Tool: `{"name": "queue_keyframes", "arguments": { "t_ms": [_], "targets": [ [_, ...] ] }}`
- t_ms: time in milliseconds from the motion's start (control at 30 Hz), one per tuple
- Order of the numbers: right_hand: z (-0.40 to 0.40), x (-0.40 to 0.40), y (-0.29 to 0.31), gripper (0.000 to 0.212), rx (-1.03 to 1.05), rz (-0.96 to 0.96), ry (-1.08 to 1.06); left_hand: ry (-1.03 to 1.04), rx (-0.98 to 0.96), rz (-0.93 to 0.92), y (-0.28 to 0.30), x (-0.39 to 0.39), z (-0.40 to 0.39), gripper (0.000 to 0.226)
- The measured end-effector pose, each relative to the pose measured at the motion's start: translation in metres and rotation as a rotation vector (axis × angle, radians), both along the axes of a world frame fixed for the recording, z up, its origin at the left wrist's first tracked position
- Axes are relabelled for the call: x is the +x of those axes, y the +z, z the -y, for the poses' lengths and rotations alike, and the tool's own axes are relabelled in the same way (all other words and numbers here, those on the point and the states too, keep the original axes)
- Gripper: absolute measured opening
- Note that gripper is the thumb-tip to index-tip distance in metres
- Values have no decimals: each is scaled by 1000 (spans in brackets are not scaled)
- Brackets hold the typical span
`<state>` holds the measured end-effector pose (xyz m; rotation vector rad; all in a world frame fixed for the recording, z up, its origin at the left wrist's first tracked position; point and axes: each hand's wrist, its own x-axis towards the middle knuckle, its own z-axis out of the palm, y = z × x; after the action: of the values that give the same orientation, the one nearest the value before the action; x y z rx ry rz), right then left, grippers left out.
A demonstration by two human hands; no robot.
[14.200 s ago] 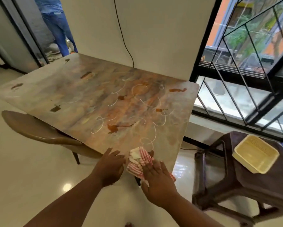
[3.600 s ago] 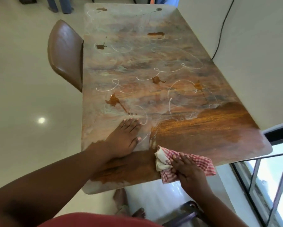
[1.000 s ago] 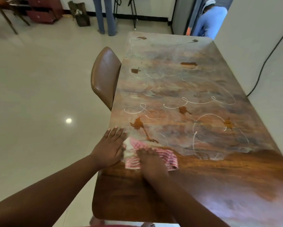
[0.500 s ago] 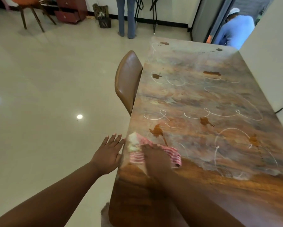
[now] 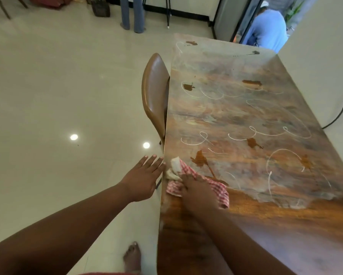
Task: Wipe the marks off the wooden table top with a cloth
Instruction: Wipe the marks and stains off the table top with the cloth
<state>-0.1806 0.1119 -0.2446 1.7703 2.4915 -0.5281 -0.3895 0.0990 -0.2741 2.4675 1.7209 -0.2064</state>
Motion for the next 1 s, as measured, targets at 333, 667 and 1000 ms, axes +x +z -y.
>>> {"name": "queue_keyframes", "arguments": {
  "t_ms": [333,667,1000],
  "targets": [
    [57,53,5,40,-39,-34,199,-254,202,46,29,3,-62,53],
    [33,-22,-14,44,-23,-169,131,13,148,-276,42,22,-121,112],
    [-22,-10,-6,43,46,-53,-24,188,125,-339,39,18,-129,85]
  ]
}}
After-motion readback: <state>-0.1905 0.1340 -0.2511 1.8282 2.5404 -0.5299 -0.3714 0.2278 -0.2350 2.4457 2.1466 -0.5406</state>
